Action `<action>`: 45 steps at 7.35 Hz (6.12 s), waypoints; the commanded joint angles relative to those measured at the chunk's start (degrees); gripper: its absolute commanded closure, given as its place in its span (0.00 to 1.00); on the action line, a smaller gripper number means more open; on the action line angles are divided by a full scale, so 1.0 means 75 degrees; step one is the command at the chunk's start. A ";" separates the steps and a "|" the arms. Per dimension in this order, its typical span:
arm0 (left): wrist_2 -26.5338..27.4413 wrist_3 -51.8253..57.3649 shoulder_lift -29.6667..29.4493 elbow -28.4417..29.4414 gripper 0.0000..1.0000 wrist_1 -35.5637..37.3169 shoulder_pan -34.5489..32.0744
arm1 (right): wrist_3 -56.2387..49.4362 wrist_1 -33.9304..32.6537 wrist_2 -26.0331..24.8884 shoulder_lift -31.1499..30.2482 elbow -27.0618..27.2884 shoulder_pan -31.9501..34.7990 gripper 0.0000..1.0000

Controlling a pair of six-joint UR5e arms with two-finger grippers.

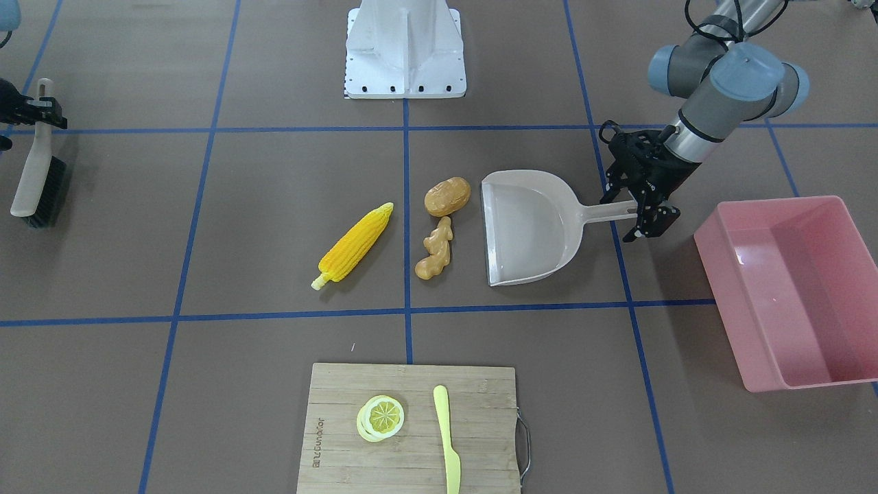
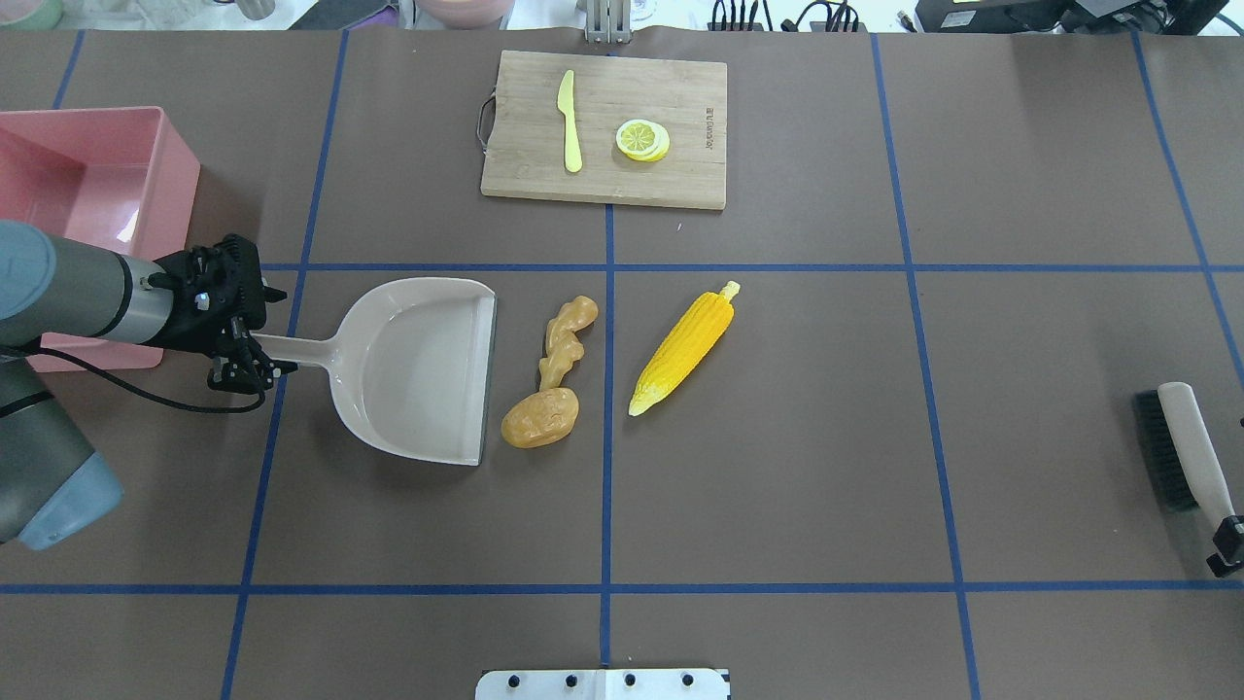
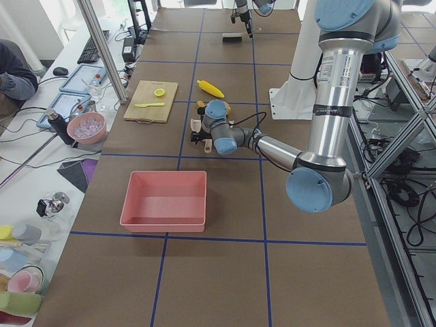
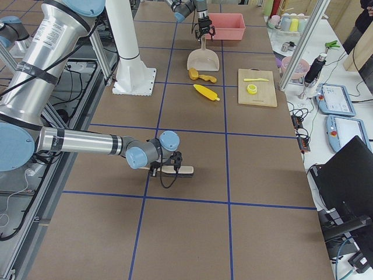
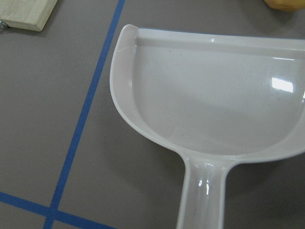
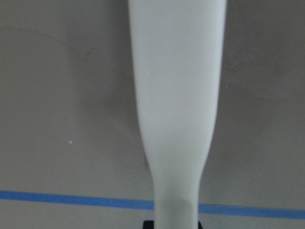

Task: Sweep and dump trash into bin
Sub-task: 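Move the left gripper from the pink bin down to the white dustpan handle, then grasp the dustpan handle with the left gripper while the right gripper grasps the brush, then carry the brush with the right gripper toward the corn, ginger and potato, then sweep the corn, ginger and potato into the dustpan with the right gripper's brush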

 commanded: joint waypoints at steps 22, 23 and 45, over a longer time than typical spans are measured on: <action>-0.0435 0.1383 0.0155 -0.0461 0.03 0.1596 0.0120 | 0.3076 -0.4172 -0.0317 0.7090 -0.0796 -0.1761 1.00; -0.0423 0.1360 0.0155 -0.0438 0.03 0.1596 0.0120 | 0.3218 -0.4172 -0.0329 0.7324 -0.0831 -0.1866 1.00; -0.0446 0.1395 0.0155 -0.0578 0.03 0.1467 0.0073 | 0.5468 -0.2144 -0.1548 1.0361 -0.3831 -0.3274 1.00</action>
